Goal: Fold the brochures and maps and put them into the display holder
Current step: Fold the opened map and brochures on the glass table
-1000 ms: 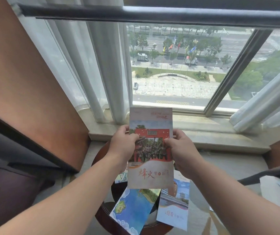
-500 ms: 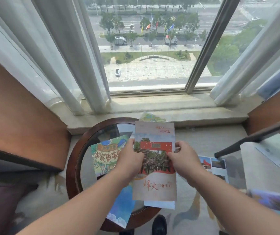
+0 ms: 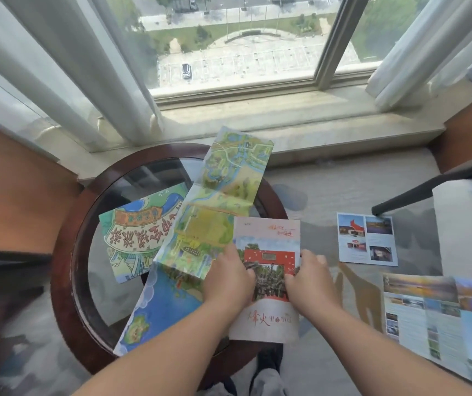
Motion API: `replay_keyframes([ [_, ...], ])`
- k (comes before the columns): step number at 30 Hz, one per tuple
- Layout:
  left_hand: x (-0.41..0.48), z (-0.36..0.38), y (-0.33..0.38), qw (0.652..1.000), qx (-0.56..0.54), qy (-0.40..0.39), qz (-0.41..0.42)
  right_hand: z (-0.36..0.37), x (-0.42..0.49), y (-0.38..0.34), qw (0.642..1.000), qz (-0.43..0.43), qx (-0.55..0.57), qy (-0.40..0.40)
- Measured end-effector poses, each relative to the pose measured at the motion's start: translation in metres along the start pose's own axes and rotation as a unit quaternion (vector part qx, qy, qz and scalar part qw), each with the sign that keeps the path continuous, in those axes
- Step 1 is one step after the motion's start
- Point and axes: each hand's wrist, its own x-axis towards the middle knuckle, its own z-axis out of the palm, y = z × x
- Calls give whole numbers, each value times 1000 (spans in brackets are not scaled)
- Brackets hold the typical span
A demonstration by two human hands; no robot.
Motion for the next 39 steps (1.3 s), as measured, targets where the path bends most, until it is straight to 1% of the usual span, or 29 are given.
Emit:
replay_keyframes([
  [4, 5, 2, -6, 998, 52, 17, 12, 9, 6, -5, 1000, 4, 1, -23],
  [9, 7, -6, -20, 996, 81, 11, 23, 10, 10, -8, 1000, 24, -5, -6],
  [14, 12, -7, -23, 997, 68, -2, 24, 16, 13, -15, 998, 54, 5, -10],
  [18, 14, -9, -30, 998, 62, -2, 23, 22, 14, -19, 997, 55, -7, -51],
  [22, 19, -18, -46, 998, 58, 6, -4, 22, 15, -17, 997, 45, -20, -64],
  [28, 23, -35, -63, 997, 69, 11, -39, 18, 10, -16, 993, 34, -66, -87],
  [29, 22, -35, -63, 997, 69, 19, -35, 18, 9, -16, 993, 32, -72, -91],
  [31, 18, -33, -59, 996, 76, 40, 6, 19, 9, -13, 992, 23, -78, -94],
  [34, 13, -18, -49, 993, 76, 25, 82, 18, 11, -10, 993, 8, -85, -82],
  [36, 12, -7, -43, 994, 66, 17, 88, 18, 13, -10, 993, 0, -89, -78],
  [39, 12, 1, -39, 994, 69, 25, 86, 16, 15, -9, 992, 3, -96, -76],
])
